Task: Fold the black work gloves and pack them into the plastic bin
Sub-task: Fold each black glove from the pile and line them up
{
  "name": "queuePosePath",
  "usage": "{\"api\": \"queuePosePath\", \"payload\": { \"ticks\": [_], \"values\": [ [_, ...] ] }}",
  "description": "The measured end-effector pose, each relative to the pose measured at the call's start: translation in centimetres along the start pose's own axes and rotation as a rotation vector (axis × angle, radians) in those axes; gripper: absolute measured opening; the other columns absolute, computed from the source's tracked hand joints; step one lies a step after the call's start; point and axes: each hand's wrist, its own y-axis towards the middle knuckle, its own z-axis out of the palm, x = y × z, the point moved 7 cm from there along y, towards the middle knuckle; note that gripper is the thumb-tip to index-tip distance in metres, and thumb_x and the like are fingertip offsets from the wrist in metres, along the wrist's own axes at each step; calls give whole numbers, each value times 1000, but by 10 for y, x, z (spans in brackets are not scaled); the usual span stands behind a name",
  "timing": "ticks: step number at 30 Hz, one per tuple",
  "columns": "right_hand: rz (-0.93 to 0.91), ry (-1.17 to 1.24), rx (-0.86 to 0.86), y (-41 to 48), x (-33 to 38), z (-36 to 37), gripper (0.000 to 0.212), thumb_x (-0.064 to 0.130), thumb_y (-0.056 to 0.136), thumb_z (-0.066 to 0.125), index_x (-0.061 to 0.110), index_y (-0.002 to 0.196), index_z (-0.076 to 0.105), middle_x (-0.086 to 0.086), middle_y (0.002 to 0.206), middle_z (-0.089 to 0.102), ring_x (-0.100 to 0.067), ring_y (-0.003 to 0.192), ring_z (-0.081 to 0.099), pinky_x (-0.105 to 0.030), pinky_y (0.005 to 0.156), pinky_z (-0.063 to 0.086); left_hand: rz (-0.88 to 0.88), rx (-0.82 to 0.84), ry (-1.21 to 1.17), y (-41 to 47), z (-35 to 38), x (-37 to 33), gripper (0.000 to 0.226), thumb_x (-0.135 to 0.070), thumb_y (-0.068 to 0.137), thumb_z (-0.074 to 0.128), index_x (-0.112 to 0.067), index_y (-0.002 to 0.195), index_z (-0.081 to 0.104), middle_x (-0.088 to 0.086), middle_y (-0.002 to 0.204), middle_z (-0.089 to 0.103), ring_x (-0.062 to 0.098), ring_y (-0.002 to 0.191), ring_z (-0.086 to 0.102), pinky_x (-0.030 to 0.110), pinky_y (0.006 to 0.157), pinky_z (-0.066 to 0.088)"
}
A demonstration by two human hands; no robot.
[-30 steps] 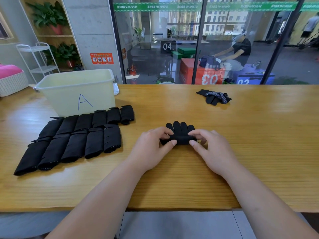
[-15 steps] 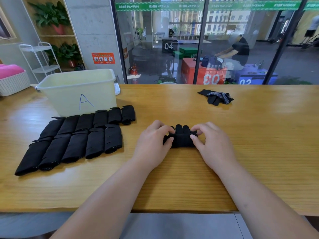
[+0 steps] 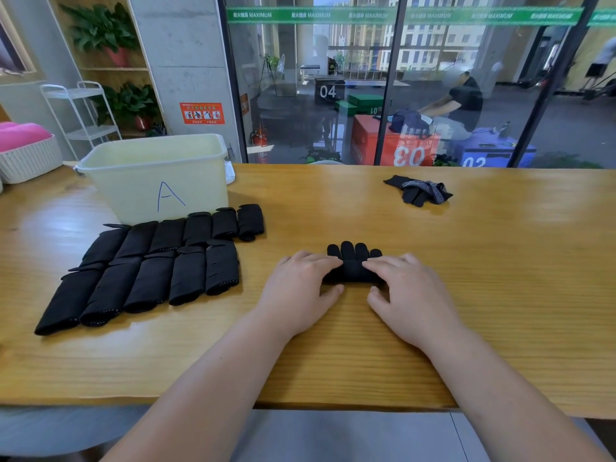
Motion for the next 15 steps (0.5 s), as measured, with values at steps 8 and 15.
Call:
{"api": "queuePosePath", "payload": {
  "ticks": [8, 15],
  "values": [
    [190, 455, 12, -4, -23, -2, 43, 41, 99, 68, 54, 139, 60, 18, 122, 59, 2, 113, 57, -26, 93, 44, -201, -16, -362, -4, -6, 20, 39, -43, 105, 62, -44, 144, 58, -17, 129, 71, 7, 120, 61, 31, 104, 52],
    [254, 619, -15, -4, -28, -5, 33, 47, 99, 68, 50, 132, 64, 22, 111, 68, 7, 106, 61, -16, 84, 43, -318, -30, -478, -4, -7, 26, 31, -52, 104, 62, -46, 134, 62, -11, 123, 70, 5, 124, 59, 27, 95, 47]
  ]
}}
